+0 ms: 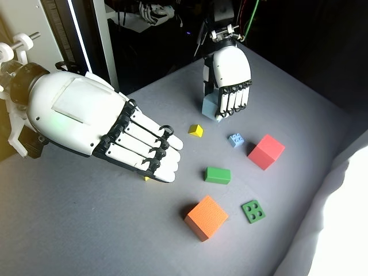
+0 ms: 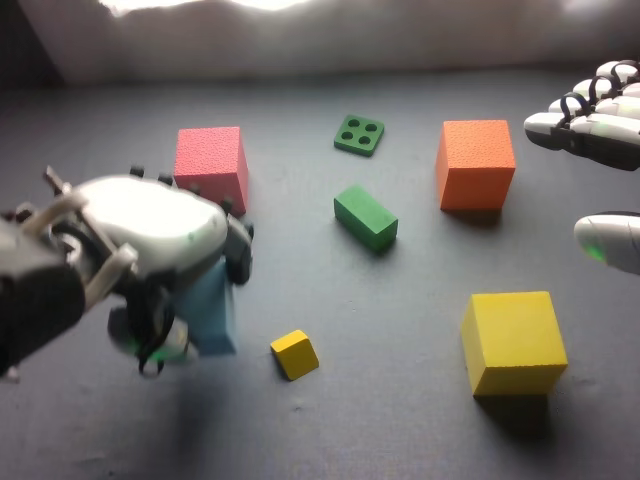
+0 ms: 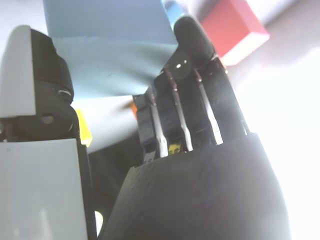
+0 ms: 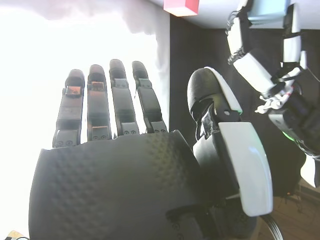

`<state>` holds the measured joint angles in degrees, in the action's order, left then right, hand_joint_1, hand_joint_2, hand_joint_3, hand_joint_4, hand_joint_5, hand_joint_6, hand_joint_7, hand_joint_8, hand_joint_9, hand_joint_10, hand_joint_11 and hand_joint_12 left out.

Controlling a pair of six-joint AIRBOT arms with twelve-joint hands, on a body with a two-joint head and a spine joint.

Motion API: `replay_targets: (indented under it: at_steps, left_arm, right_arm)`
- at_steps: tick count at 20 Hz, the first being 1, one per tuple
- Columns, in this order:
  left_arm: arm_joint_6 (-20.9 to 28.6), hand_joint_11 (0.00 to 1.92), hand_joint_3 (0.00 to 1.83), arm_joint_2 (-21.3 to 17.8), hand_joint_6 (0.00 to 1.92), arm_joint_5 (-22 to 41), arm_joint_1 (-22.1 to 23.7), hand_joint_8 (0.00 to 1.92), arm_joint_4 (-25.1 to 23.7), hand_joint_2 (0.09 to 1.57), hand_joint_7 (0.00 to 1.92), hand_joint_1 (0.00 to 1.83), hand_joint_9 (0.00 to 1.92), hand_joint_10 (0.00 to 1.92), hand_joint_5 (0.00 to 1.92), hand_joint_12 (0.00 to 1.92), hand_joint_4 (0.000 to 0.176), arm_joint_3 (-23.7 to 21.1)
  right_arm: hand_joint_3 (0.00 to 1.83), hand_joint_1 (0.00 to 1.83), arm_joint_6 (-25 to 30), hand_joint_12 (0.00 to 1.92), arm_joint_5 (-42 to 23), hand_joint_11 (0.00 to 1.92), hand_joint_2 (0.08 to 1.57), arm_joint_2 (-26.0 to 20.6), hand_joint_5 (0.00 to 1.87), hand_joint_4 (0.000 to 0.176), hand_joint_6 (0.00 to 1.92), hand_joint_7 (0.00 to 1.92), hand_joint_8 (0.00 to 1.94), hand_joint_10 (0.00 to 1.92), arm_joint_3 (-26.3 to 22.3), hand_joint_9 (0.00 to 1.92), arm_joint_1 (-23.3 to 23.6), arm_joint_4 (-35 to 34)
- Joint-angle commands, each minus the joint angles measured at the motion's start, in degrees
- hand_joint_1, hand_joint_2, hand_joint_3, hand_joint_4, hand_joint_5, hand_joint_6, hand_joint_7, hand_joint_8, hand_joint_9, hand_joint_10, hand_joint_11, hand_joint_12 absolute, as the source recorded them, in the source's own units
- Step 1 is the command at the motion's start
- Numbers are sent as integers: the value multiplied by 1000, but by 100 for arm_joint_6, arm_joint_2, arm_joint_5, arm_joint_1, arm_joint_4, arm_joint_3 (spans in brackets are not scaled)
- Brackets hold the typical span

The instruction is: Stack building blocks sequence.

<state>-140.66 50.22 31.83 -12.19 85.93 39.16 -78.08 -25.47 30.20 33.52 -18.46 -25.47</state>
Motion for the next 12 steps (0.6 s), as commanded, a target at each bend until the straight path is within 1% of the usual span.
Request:
replay_targets:
  at_steps: [1, 2, 4, 5, 6, 7, 9, 10, 11, 12]
  left_arm:
    - [-279, 443, 0, 1, 1070, 75, 166, 1246, -25, 1195, 903, 1353, 690, 1507, 762, 1459, 0, 78]
    - [-422, 443, 0, 38, 1070, 29, 296, 1246, 56, 1195, 903, 1353, 690, 1507, 762, 1459, 0, 151]
    - [-491, 428, 0, 103, 1055, -18, 489, 1251, 56, 1196, 901, 1353, 683, 1518, 767, 1479, 0, 275]
    - [-532, 491, 0, 145, 984, -82, 597, 1270, 56, 1161, 927, 1235, 714, 1132, 869, 1465, 0, 371]
    - [-564, 478, 1, 175, 987, -125, 671, 1214, 67, 1169, 928, 1334, 722, 1387, 841, 1464, 0, 435]
    - [-649, 458, 0, 216, 970, -153, 762, 1238, 118, 1157, 947, 1260, 706, 1209, 866, 1483, 0, 513]
    - [-982, 499, 0, 323, 930, -246, 1028, 1236, 380, 1146, 955, 1242, 741, 1095, 898, 1448, 0, 731]
    - [-1100, 527, 0, 366, 895, -305, 1104, 1213, 489, 1135, 956, 1236, 761, 1073, 940, 1435, 0, 826]
    - [-1212, 501, 2, 423, 918, -383, 1189, 1256, 571, 1145, 936, 1235, 737, 1097, 918, 1473, 0, 941]
    - [-1301, 464, 0, 489, 1006, -486, 1274, 1274, 640, 1184, 887, 1329, 696, 1433, 828, 1495, 0, 1077]
  right_arm:
    - [0, 19, -2, 19, -641, 23, 1472, -63, 137, 0, 4, 124, 4, 8, -17, 76, 51, 65]
    - [0, 19, -2, 19, -641, 23, 1472, -63, 137, 0, 4, 124, 4, 8, -17, 76, 51, 65]
    - [1, 3, -3, 3, -641, 4, 1474, -63, 111, 0, 0, 98, 0, 1, -17, 48, 51, 65]
    - [0, 26, -4, 9, -641, 15, 1475, -63, 132, 0, 8, 117, 6, 10, -17, 72, 51, 65]
    - [0, 49, -4, 16, -641, 17, 1469, -63, 132, 0, 4, 122, 4, 9, -17, 80, 52, 65]
    - [0, 70, -4, 17, -641, 9, 1468, -63, 129, 0, 2, 117, 1, 4, -17, 71, 52, 65]
    - [1, 38, -7, 22, -641, 1, 1472, -63, 120, 0, 0, 98, 0, 0, -17, 50, 52, 65]
    - [1, 50, -7, 98, -641, 0, 1469, -63, 147, 0, 0, 122, 1, 0, -17, 76, 52, 65]
    - [2, 28, -7, 82, -641, 0, 1471, -63, 138, 0, 0, 111, 1, 0, -17, 64, 52, 65]
    - [2, 5, -7, 71, -641, 0, 1470, -62, 129, 0, 0, 104, 0, 0, -17, 54, 52, 65]
